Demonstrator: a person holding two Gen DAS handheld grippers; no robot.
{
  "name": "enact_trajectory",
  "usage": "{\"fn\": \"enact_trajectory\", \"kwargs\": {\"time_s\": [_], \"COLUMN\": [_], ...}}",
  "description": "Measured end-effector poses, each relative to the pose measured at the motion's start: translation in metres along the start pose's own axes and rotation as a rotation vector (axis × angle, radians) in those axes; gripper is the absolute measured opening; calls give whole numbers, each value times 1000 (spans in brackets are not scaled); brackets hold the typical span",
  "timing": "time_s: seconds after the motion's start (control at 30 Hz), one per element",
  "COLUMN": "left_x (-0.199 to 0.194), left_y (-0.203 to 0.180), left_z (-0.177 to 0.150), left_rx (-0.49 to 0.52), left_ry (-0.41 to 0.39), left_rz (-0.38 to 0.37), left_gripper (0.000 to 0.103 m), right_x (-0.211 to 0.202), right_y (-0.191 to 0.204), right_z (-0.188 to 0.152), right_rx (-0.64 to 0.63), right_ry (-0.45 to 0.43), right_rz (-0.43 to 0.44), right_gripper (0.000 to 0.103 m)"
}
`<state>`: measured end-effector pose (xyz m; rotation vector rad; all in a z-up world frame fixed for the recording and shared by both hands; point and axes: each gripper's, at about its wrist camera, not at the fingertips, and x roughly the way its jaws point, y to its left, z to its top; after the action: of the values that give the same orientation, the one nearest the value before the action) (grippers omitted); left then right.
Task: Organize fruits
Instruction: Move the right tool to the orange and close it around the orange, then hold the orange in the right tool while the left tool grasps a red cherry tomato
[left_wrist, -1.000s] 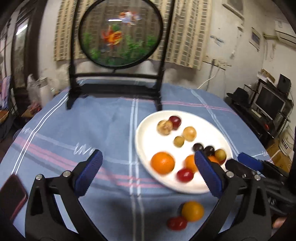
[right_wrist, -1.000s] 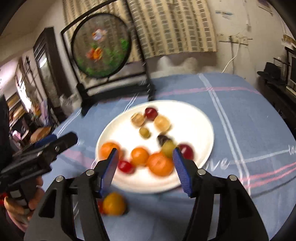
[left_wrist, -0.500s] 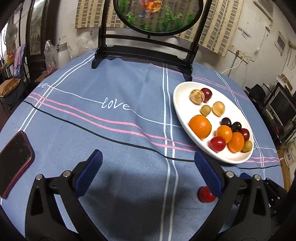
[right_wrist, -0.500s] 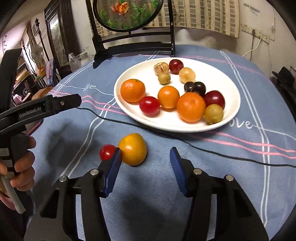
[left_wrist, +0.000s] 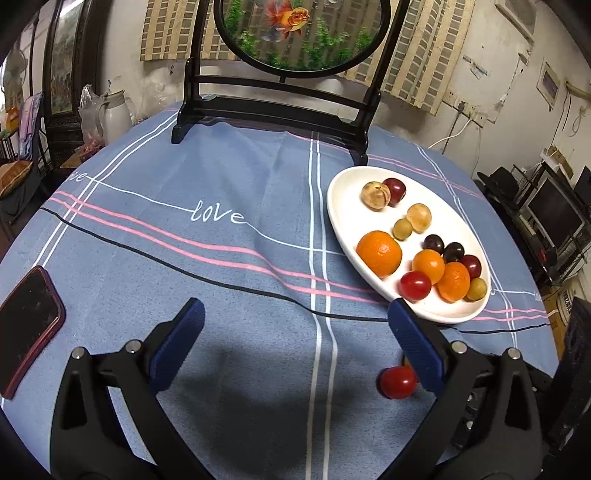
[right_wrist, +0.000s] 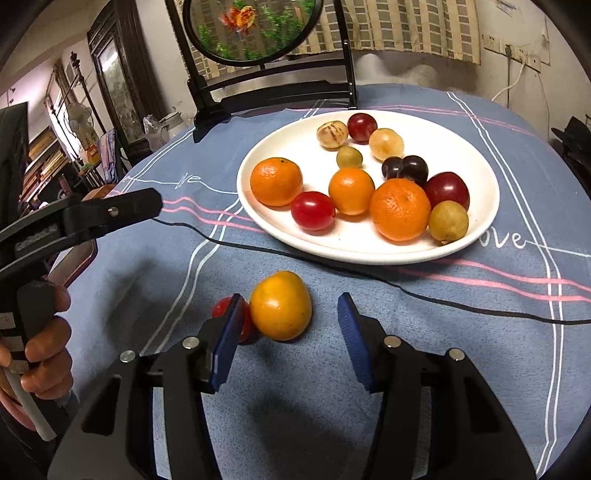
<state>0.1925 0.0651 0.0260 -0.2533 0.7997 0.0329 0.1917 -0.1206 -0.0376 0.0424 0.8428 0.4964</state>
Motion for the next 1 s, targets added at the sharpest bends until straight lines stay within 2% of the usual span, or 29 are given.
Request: {"fn": "enact_trajectory", "kwargs": {"time_s": [0.43,0.47,0.53,0.57,0.9,1.0], "left_x": [1,2,3,3,7,8], "left_y": [-2,-2,-2,-2,-1,-2], "left_z": [-1,-2,-2,-2,-3,-4], "left_rx": [2,3,3,2,12,20], "left_ry": [5,9,15,16,18,21], "left_rz": [-10,-7,-5,-6,9,11], "left_gripper": [101,101,101,101,101,101], "right_x": [17,18,18,18,13,6], "right_y": [-6,-7,-7,-7,-10,-12], "right_z": [7,8,7,7,3,3], "right_rx": [110,123,125,123,144,134], "right_ry": [15,20,31,43,74,60], "right_rz": [-22,-21,3,22,39,14], "right_gripper": [53,51,39,38,37,37]}}
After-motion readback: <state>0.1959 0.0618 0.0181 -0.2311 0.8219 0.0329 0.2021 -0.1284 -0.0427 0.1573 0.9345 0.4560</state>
